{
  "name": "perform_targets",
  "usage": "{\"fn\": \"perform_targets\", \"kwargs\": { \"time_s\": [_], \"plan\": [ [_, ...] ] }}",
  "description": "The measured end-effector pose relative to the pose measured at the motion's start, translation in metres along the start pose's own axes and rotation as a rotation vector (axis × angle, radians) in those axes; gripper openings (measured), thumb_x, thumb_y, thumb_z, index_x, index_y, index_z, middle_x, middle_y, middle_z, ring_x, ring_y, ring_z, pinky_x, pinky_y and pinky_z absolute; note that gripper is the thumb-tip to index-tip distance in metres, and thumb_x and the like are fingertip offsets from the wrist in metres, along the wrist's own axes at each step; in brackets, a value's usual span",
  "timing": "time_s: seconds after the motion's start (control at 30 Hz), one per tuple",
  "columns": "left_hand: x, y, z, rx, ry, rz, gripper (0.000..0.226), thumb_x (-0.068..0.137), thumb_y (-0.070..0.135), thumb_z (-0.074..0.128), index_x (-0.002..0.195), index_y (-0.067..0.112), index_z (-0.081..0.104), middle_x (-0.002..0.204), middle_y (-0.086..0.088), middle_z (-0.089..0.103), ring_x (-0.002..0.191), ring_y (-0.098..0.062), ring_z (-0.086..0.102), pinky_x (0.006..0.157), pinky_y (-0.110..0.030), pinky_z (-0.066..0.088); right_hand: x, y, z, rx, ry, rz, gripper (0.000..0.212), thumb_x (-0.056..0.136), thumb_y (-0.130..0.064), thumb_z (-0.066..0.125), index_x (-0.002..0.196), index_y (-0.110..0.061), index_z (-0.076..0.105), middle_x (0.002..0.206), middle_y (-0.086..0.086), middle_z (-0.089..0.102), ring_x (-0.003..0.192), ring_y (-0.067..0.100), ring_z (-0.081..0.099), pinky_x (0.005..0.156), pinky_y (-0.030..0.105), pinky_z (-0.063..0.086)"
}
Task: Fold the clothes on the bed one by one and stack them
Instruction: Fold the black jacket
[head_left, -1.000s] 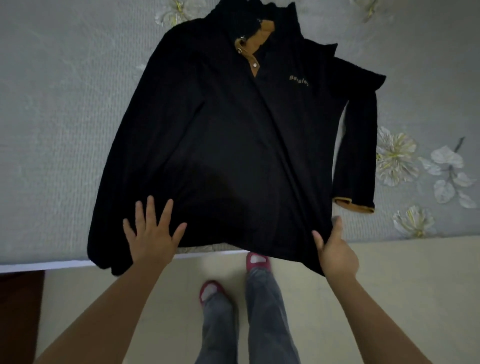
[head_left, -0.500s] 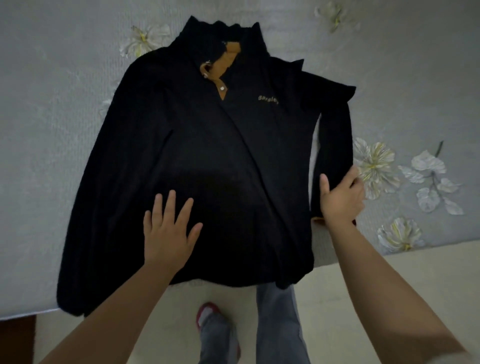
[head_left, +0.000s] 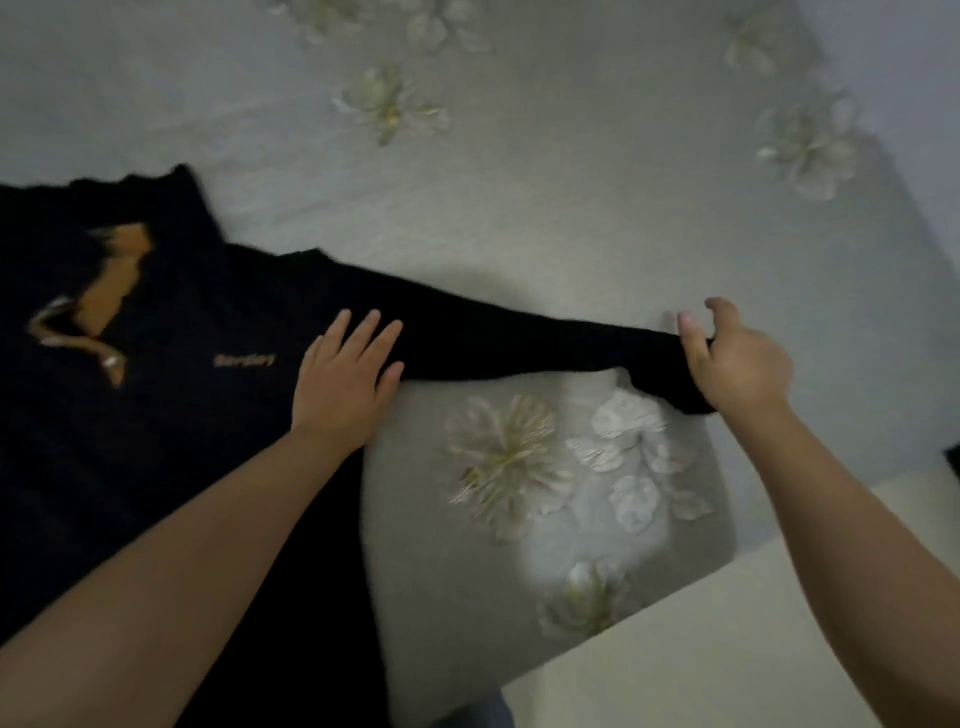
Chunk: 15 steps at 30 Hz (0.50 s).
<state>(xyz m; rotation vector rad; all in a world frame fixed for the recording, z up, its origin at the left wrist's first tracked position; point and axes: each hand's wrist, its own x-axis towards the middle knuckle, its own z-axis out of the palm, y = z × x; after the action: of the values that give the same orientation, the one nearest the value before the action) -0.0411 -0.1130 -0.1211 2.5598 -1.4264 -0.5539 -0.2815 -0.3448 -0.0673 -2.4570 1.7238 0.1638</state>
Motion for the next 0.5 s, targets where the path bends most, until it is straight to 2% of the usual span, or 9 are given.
{"fn": "perform_targets", "kwargs": {
  "time_s": [0.07,0.13,0.23,0.3,0.37,0.4,0.47,0.5],
  "plan": [
    [0.027,0.023,0.006,0.024,-0.009,0.043,0.052,0.095,0.041,0.028,0.138,0.014,0.039,0.145,-0.011,0.037,0.138,-0.032,0.025,0.108,-0.046,0.025,0.028,0.020,-0.007,-0.071,-0.004,-0.061,0.076,0.086,-0.063,0.026,0.131,-0.004,0.043,0.097,0.032,0.063,0.094,0.042,0.059,0.079,0.042,0.041],
    [0.046,0.039,0.015,0.079,-0.043,0.065,0.049,0.098,0.036,0.029,0.144,0.019,0.024,0.152,-0.005,0.023,0.142,-0.025,0.011,0.112,-0.038,0.014,0.053,0.033,-0.010,-0.102,-0.047,-0.140,0.095,0.072,-0.072,0.014,0.126,-0.003,0.048,0.094,0.029,0.065,0.093,0.040,0.060,0.083,0.041,0.039],
    [0.057,0.054,0.025,0.125,-0.113,0.046,0.062,0.092,0.054,0.017,0.146,0.024,0.016,0.154,-0.002,0.013,0.143,-0.022,0.003,0.114,-0.040,0.006,0.090,0.047,-0.012,-0.037,-0.226,-0.068,0.070,0.087,-0.062,0.036,0.127,-0.006,0.047,0.114,0.023,0.060,0.107,0.036,0.055,0.087,0.040,0.041],
    [0.059,0.058,0.033,0.121,-0.130,0.058,0.085,0.074,0.068,-0.002,0.145,0.025,0.017,0.154,-0.005,0.012,0.143,-0.025,0.001,0.113,-0.045,0.003,0.102,0.053,-0.005,-0.085,-0.266,-0.037,0.063,0.089,-0.056,0.040,0.128,-0.007,0.046,0.119,0.020,0.057,0.109,0.035,0.053,0.089,0.040,0.040],
    [0.058,0.058,0.041,0.170,-0.166,0.068,0.102,0.060,0.079,-0.016,0.145,0.027,0.008,0.155,-0.006,0.002,0.141,-0.023,-0.009,0.112,-0.047,-0.004,0.097,0.058,0.009,-0.156,-0.170,-0.017,0.063,0.090,-0.054,0.038,0.133,-0.008,0.039,0.124,0.020,0.053,0.112,0.034,0.050,0.092,0.041,0.035],
    [0.058,0.056,0.045,0.195,-0.181,0.068,0.106,0.054,0.082,-0.023,0.143,0.028,0.001,0.155,-0.005,-0.004,0.138,-0.020,-0.017,0.111,-0.047,-0.008,0.088,0.061,0.018,-0.116,-0.095,0.015,0.068,0.089,-0.056,0.037,0.138,-0.008,0.034,0.128,0.021,0.049,0.115,0.035,0.047,0.094,0.043,0.033],
    [0.058,0.053,0.049,0.177,-0.179,0.060,0.108,0.050,0.084,-0.029,0.139,0.028,-0.004,0.155,-0.006,-0.005,0.133,-0.016,-0.022,0.110,-0.046,-0.011,0.065,0.060,0.035,0.091,0.058,0.111,0.082,0.081,-0.064,0.031,0.141,-0.008,0.030,0.133,0.022,0.044,0.122,0.037,0.040,0.098,0.046,0.031],
    [0.058,0.051,0.051,0.166,-0.166,0.060,0.109,0.053,0.084,-0.026,0.141,0.027,0.003,0.155,-0.007,0.001,0.135,-0.017,-0.017,0.110,-0.047,-0.009,0.054,0.058,0.043,0.219,0.099,0.161,0.085,0.079,-0.065,0.032,0.142,-0.008,0.029,0.136,0.022,0.041,0.126,0.037,0.036,0.101,0.047,0.029]
  ]
}}
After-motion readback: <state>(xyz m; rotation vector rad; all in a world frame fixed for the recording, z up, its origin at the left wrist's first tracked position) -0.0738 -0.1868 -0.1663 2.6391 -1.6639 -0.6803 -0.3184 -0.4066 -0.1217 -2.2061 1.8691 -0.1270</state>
